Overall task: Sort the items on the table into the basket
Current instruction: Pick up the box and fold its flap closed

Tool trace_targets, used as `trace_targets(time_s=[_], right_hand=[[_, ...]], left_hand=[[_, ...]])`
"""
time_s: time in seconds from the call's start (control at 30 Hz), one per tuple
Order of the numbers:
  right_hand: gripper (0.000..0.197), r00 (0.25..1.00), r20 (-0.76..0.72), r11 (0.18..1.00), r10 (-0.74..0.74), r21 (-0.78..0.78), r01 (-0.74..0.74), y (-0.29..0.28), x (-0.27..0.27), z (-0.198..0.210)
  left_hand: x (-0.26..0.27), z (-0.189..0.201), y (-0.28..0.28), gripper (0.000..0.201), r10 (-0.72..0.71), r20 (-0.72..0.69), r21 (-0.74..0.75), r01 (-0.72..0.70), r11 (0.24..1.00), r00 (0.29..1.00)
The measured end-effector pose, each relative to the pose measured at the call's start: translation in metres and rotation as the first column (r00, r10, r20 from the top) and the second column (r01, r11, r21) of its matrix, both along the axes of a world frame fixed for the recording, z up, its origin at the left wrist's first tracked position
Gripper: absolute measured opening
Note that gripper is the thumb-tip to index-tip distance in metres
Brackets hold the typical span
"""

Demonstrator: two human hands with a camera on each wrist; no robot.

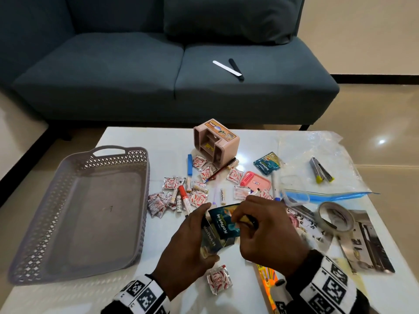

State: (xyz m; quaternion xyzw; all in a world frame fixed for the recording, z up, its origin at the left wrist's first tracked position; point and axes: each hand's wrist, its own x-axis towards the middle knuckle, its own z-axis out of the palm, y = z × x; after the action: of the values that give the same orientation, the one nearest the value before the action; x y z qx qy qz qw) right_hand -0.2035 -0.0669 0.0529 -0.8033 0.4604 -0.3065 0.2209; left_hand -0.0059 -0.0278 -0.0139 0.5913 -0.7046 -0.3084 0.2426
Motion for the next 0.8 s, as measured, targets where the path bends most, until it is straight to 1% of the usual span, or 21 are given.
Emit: trace_targets(time_s=[0.13,0.2,0.27,0.37,0.47,0.53,0.63,0.73,0.8], right_hand=[[0.024,0.997,-0.079,0.992,-0.019,0.126,0.029,-0.002,-0.002,-0.003],[0.024,0.991,-0.136,0.981,-0.015,0.192,0.041,-0.002,-0.003,-0.006],[0.024,0.988,-0.156,0.962,-0.013,0.266,0.055,-0.001,-0.002,-0.007],[0.019,0.983,-0.182,0.946,0.002,0.319,0.057,-0.001,0.003,-0.009],[0.017,0.981,-0.188,0.927,0.040,0.373,0.033,0.001,0.006,-0.011],[0.021,0.983,-0.178,0.907,0.052,0.420,0.029,0.002,0.007,-0.013],[0.028,0.980,-0.191,0.920,0.062,0.391,0.018,0.002,0.009,-0.014],[0.022,0.967,-0.235,0.937,0.095,0.350,-0.007,0.003,0.013,-0.014],[0.017,0.939,-0.317,0.945,0.136,0.326,-0.026,0.004,0.015,-0.013]], left_hand=[[-0.001,0.000,0.003,0.113,-0.033,0.061,0.001,0.033,0.999,0.998],[-0.001,0.001,0.004,0.113,-0.054,0.102,-0.009,0.055,0.998,0.993],[-0.001,0.002,0.005,0.111,-0.072,0.139,-0.019,0.075,0.997,0.988],[-0.004,0.003,0.006,0.111,-0.093,0.176,-0.022,0.098,0.995,0.980],[-0.005,0.003,0.006,0.103,-0.128,0.201,-0.019,0.134,0.991,0.971],[-0.004,0.002,0.005,0.096,-0.141,0.210,-0.005,0.146,0.989,0.967],[-0.002,0.000,0.005,0.091,-0.148,0.194,0.004,0.150,0.989,0.970],[-0.001,-0.001,0.004,0.091,-0.154,0.171,-0.001,0.157,0.988,0.973],[0.000,-0.001,0.004,0.091,-0.155,0.160,0.007,0.156,0.988,0.975]])
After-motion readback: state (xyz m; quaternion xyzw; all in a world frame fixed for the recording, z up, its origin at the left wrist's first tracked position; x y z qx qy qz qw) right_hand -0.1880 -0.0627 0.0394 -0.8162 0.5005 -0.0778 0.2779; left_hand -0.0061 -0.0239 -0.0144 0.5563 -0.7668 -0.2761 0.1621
